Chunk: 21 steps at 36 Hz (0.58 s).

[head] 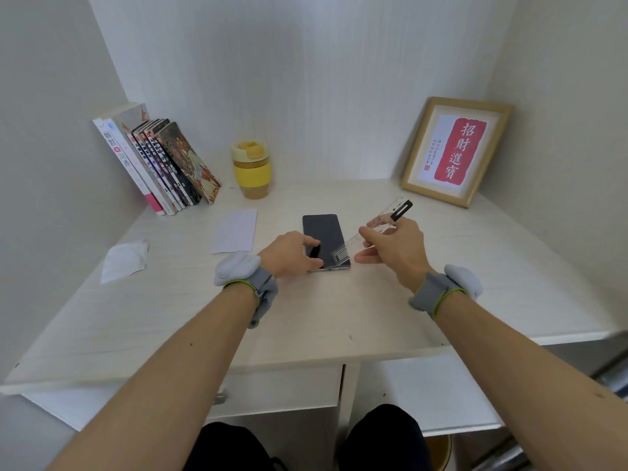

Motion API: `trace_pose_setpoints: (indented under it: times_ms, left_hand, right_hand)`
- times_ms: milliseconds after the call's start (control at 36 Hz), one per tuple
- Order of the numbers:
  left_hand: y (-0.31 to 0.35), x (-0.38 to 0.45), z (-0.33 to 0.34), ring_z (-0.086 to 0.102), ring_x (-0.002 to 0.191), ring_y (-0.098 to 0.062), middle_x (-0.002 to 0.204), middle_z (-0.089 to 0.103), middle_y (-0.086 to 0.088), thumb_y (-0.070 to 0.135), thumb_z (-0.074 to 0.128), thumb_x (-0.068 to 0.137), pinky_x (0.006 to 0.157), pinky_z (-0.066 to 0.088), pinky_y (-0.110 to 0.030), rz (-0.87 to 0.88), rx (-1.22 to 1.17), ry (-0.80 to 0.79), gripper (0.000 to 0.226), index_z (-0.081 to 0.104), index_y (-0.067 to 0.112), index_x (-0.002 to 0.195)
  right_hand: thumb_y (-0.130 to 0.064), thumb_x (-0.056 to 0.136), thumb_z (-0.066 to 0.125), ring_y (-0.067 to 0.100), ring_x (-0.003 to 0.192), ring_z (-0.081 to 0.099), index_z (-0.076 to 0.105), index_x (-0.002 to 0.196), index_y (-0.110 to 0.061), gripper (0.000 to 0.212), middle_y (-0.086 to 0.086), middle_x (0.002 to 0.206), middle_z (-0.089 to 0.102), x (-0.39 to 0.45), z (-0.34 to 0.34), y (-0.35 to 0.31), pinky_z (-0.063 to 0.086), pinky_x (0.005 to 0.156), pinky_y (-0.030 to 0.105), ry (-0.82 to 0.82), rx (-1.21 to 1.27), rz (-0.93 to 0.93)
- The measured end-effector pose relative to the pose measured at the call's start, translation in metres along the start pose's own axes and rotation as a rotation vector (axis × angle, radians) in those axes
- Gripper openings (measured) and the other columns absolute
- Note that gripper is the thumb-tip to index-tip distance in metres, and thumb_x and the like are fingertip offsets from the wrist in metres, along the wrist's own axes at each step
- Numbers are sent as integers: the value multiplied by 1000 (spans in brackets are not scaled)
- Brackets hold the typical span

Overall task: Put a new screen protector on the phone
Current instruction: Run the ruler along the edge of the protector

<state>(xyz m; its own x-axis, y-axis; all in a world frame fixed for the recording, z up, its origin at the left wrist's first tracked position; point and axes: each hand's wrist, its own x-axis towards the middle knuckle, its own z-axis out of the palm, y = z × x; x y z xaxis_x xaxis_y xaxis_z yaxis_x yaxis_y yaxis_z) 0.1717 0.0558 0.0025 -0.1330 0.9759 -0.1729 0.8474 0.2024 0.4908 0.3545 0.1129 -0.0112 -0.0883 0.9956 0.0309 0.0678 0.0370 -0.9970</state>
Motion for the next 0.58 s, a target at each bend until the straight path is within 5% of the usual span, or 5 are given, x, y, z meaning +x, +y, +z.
trace_pose_setpoints:
  times_ms: [333, 583]
  left_hand:
    - [1, 0, 2, 52, 120, -23, 136, 52, -5, 37, 64, 88, 97, 39, -27, 25, 22, 42, 54, 49, 22, 138]
    - [1, 3, 2, 46, 127, -21, 145, 43, -3, 36, 64, 89, 99, 36, -27, 30, 29, 38, 54, 48, 22, 139]
  right_hand:
    - [-9, 87, 69, 31, 55, 70, 60, 107, 3, 24, 33, 96, 64, -8, 13, -3, 60, 52, 34, -34, -41, -34]
    - [-9, 88, 66, 33, 56, 71, 60, 103, -1, 18, 30, 91, 66, -2, -7, -6, 61, 60, 47, 3, -108, -58]
